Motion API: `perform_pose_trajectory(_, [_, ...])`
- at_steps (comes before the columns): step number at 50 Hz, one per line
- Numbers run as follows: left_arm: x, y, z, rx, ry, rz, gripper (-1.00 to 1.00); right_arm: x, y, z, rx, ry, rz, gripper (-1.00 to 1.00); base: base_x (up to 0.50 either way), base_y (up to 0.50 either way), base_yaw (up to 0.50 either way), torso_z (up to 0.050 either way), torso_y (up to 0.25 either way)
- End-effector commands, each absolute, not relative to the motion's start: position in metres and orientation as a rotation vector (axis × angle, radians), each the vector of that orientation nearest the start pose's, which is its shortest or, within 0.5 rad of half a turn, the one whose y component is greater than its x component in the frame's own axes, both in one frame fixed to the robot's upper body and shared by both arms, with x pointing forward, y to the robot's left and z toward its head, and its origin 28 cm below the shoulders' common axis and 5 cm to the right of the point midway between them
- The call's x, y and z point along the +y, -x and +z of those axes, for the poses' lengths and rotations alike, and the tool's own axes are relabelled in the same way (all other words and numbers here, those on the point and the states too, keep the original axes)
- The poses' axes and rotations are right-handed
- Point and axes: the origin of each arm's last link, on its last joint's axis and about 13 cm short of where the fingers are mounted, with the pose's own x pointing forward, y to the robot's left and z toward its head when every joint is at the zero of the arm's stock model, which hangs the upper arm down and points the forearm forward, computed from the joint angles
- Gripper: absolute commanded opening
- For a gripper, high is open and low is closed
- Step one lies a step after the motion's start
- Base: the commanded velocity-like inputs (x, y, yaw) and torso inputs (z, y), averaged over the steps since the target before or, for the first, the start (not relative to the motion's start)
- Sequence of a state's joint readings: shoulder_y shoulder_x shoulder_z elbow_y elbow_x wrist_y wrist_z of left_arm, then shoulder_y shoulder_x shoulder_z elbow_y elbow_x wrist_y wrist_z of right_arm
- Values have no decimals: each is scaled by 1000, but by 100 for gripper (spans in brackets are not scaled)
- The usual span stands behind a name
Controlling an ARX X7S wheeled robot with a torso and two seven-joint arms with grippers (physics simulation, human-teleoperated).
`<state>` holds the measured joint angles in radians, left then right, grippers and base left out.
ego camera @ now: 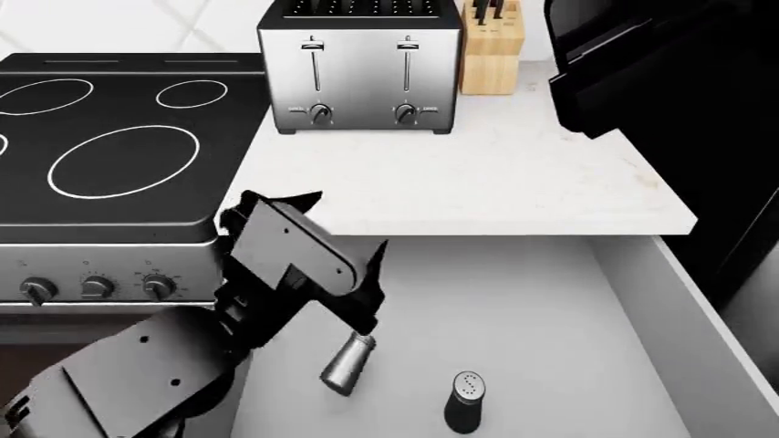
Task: Pick and place the shaker into the drawer. Then close the cabinet.
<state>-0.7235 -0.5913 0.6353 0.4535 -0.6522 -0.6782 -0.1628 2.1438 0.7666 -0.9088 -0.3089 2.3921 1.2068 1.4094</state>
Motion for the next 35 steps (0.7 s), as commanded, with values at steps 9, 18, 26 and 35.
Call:
perform_pose_trajectory(9, [237,-214,282,-287,-50,-391,100,-106,-155,409,-113,436,153,100,0,0,0,0,0])
perform_pose_trajectory(18, [246,-205,289,-308,46,-300,100,-107,-165,381,-94,362,168,100,0,0,0,0,0])
perform_pose_trajectory(26, [248,-207,293,-321,87,-262,100,-107,-169,373,-94,363,164,100,-3,188,0,0,0])
perform_pose_trajectory(35, [247,-207,297,-307,106,-235,100,-107,-164,379,-131,400,153,100,-3,500,0,0,0])
